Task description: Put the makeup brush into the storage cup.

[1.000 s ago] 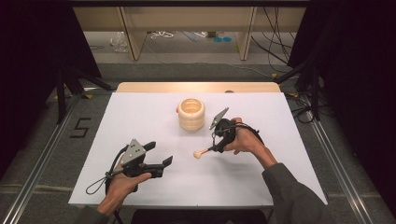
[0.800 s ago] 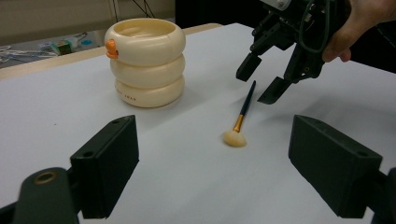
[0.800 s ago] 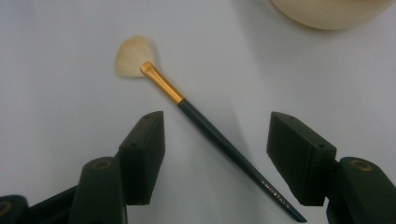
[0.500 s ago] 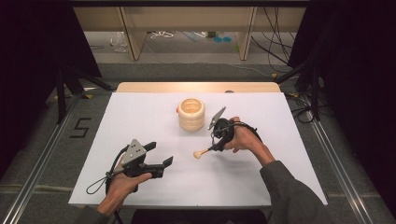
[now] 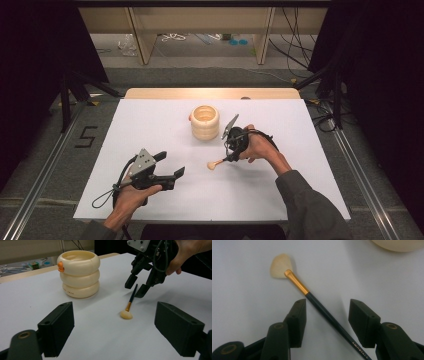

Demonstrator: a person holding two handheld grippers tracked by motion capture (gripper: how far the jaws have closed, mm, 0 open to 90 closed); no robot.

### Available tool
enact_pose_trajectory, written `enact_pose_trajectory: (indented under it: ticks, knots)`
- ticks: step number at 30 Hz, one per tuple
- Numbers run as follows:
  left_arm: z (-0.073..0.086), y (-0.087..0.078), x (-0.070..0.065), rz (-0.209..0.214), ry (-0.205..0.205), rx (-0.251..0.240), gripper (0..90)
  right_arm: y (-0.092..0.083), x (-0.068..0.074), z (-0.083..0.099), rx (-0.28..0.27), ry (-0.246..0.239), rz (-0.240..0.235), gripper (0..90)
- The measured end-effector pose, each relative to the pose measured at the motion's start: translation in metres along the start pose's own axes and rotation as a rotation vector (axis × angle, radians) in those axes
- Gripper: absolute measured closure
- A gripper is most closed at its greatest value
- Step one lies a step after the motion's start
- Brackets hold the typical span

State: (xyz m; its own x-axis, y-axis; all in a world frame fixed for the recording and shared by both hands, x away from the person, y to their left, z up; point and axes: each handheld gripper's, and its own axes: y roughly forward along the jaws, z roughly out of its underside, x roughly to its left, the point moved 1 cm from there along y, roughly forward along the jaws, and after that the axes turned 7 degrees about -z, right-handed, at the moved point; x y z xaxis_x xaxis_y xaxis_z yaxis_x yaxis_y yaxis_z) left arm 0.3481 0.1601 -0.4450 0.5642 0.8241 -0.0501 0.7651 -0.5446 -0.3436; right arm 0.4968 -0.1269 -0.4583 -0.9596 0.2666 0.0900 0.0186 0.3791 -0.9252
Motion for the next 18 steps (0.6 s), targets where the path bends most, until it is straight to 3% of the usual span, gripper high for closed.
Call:
enact_pose_trajectory:
  ticks: [5,18]
  knots:
    - [-0.0001,0.0001,0.0002,0.002,0.016,0.002,15.9,0.0020,-0.0004,-0.0004,0.004,0.003,0.003,49.6]
    - [-0.0008,-0.0007,0.0018,-0.007,-0.003,-0.002,15.9,0.0081,-0.0010,-0.0024,0.008,-0.017,-0.025,52.0]
